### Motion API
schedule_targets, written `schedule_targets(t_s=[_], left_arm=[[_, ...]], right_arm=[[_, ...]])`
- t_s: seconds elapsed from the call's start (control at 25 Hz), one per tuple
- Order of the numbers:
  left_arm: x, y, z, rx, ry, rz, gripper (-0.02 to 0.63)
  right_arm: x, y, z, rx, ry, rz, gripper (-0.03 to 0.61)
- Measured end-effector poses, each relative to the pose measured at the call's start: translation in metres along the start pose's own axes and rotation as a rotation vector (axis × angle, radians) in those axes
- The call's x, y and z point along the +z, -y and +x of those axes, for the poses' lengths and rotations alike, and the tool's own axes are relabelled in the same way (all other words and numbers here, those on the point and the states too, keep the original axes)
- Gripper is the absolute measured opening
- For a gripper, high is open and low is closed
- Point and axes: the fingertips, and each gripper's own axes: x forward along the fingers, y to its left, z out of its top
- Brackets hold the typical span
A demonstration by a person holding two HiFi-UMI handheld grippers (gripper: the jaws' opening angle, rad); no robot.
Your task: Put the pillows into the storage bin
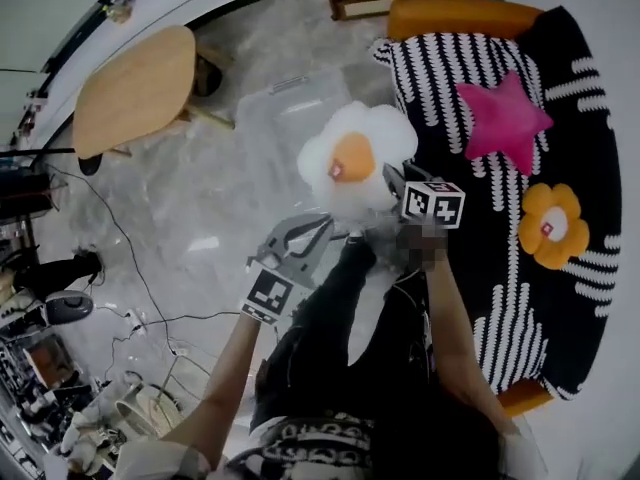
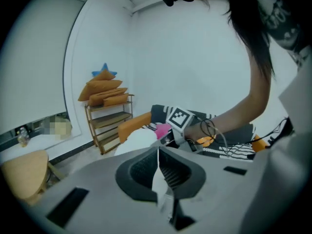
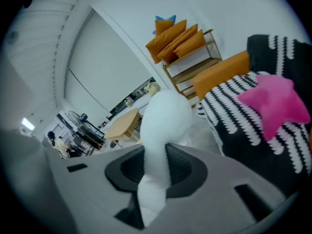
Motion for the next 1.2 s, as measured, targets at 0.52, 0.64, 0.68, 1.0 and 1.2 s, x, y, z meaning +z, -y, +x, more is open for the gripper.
schedule_targets(t_s=[0.52, 0.64, 0.68, 1.0, 1.2], left_arm=[[-0.066, -0.054, -0.037, 0.09, -0.027, -0.09, 0.008], [-0.059, -0.041, -0.024, 0.034, -0.01, -0.065, 0.006], [-0.054, -0.035, -0.017, 0.013, -0.005, -0.052, 0.007], [0.017, 0.029, 0.065, -0.195, 0.044, 0.089, 0.007], [0.059, 0.101, 0.142, -0.296, 0.047, 0.16, 0.008]], right_arm=[[-0.012, -0.064, 0.149, 0.188, -0.09, -0.04, 0.245], [-0.015, -0.048, 0.117, 0.155, -0.065, -0.032, 0.247], [-0.016, -0.039, 0.104, 0.139, -0.052, -0.022, 0.247], [-0.014, 0.097, -0.035, -0.063, 0.091, 0.123, 0.247], [-0.033, 0.223, -0.138, -0.213, 0.169, 0.222, 0.247]])
